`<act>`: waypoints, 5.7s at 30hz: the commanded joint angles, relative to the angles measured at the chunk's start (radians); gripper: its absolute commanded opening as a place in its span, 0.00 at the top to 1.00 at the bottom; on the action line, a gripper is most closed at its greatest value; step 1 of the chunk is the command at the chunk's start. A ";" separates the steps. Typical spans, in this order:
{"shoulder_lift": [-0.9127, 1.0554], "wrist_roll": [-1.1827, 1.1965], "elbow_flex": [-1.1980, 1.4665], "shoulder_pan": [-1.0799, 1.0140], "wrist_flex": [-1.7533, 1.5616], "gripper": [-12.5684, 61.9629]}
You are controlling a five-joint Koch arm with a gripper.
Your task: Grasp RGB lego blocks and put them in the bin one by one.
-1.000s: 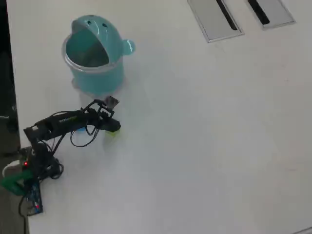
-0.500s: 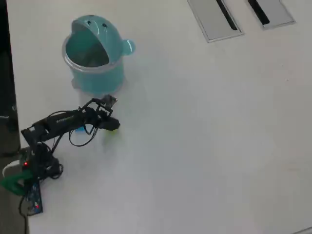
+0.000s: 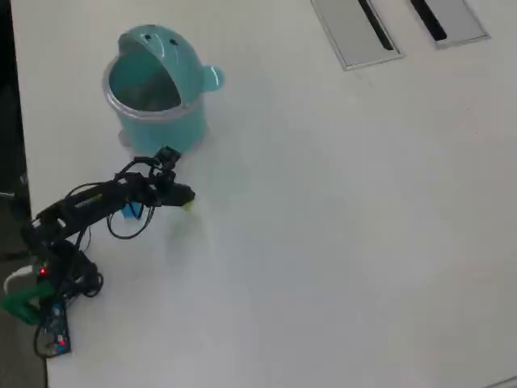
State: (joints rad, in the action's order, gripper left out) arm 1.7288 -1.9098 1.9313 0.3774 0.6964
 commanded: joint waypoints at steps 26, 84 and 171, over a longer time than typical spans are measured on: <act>0.138 0.107 -0.652 0.302 0.144 0.63; -0.186 0.041 -0.862 0.552 0.066 0.43; 0.150 0.043 0.387 0.428 -0.041 0.43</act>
State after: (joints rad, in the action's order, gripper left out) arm 1.8791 -1.8561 2.3363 0.8053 0.7041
